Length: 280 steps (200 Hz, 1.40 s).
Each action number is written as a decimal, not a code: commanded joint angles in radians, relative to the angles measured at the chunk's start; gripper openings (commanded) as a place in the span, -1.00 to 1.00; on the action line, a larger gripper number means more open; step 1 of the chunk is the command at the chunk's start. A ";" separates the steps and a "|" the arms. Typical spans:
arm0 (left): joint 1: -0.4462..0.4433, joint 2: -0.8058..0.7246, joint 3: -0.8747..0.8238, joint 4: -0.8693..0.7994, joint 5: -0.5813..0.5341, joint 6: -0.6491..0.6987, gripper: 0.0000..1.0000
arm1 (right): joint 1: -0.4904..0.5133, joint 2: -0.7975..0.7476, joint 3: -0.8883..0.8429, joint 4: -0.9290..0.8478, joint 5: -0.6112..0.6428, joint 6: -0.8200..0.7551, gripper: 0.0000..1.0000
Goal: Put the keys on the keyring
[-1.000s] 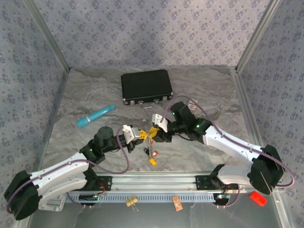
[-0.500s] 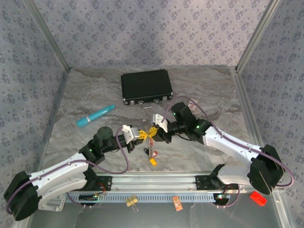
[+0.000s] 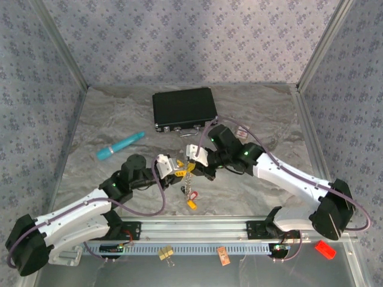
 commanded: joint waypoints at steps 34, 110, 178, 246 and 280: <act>-0.002 0.027 0.054 -0.068 0.023 0.040 -0.88 | 0.082 0.074 0.160 -0.236 0.152 -0.165 -1.00; -0.002 -0.032 -0.048 0.139 0.044 -0.015 -1.00 | -0.052 -0.088 -0.073 0.106 -0.125 0.069 -0.41; -0.003 -0.033 -0.075 0.196 0.059 -0.049 -1.00 | -0.064 -0.055 -0.126 0.216 -0.204 0.149 -0.40; -0.002 -0.034 -0.076 0.215 0.068 -0.056 -1.00 | -0.055 -0.019 -0.110 0.202 -0.158 0.140 -0.77; -0.003 -0.039 -0.060 0.158 0.043 -0.048 -0.82 | -0.051 -0.020 -0.052 0.106 -0.129 0.076 -1.00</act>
